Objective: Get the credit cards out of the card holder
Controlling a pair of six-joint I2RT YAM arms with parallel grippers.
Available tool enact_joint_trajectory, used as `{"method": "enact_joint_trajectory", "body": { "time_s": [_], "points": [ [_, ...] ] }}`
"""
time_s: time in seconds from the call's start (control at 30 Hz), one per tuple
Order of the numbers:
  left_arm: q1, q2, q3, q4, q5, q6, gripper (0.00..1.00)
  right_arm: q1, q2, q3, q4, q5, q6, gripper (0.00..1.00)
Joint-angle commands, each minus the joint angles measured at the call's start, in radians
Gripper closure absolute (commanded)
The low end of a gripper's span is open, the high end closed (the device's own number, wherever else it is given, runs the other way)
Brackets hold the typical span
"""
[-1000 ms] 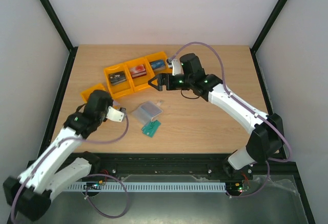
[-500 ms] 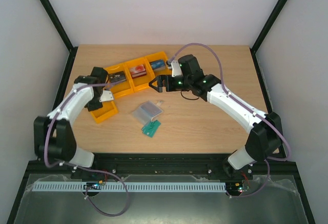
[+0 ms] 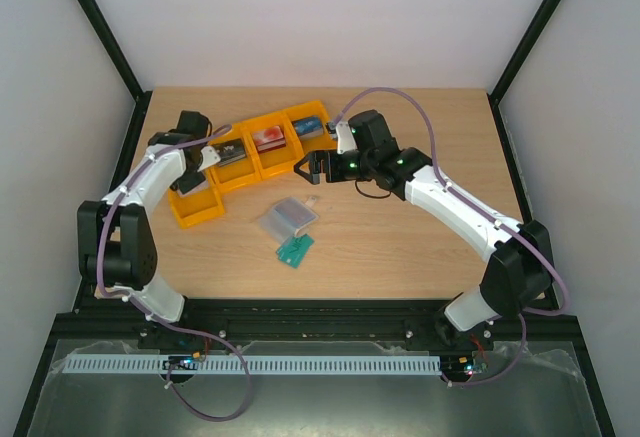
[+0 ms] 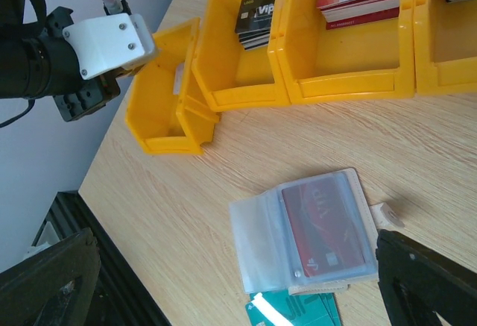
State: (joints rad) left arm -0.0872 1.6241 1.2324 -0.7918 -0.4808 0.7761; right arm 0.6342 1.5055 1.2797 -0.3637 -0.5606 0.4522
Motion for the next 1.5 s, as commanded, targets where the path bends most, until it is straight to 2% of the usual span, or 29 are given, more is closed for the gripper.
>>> {"method": "enact_joint_trajectory", "body": {
  "time_s": [0.0,0.23,0.33,0.6,0.7,0.93,1.07,1.2,1.33,1.47],
  "points": [
    [-0.023,0.008,0.027,0.049,-0.016,-0.013,0.98,-0.004,-0.016,-0.007,-0.011,0.008,-0.016,0.01],
    [-0.062,0.001,0.036,0.063,-0.023,0.052,0.98,-0.004,-0.005,-0.007,-0.017,0.004,-0.021,0.01],
    [-0.052,0.018,-0.014,0.138,-0.100,0.077,0.98,-0.006,-0.006,-0.007,-0.022,0.005,-0.025,0.01],
    [-0.039,0.095,-0.026,0.135,-0.100,0.030,0.98,-0.005,-0.007,-0.009,-0.032,0.012,-0.034,0.01],
    [-0.037,0.118,-0.054,0.193,-0.101,0.040,0.98,-0.007,-0.004,-0.008,-0.032,0.010,-0.032,0.01],
    [-0.040,0.157,-0.132,0.383,-0.238,0.083,0.96,-0.007,-0.004,-0.010,-0.038,0.010,-0.034,0.01],
    [-0.040,0.146,-0.162,0.422,-0.211,0.097,0.80,-0.007,-0.011,-0.018,-0.037,0.011,-0.026,0.01],
    [-0.040,0.122,-0.199,0.444,-0.215,0.118,0.56,-0.007,-0.024,-0.020,-0.043,0.016,-0.026,0.01],
    [-0.039,0.077,-0.166,0.398,-0.173,0.102,0.29,-0.008,-0.033,-0.016,-0.047,0.023,-0.026,0.01],
    [-0.035,0.030,-0.099,0.317,-0.078,0.059,0.20,-0.007,-0.037,-0.016,-0.045,0.024,-0.023,0.01]
  ]
}}
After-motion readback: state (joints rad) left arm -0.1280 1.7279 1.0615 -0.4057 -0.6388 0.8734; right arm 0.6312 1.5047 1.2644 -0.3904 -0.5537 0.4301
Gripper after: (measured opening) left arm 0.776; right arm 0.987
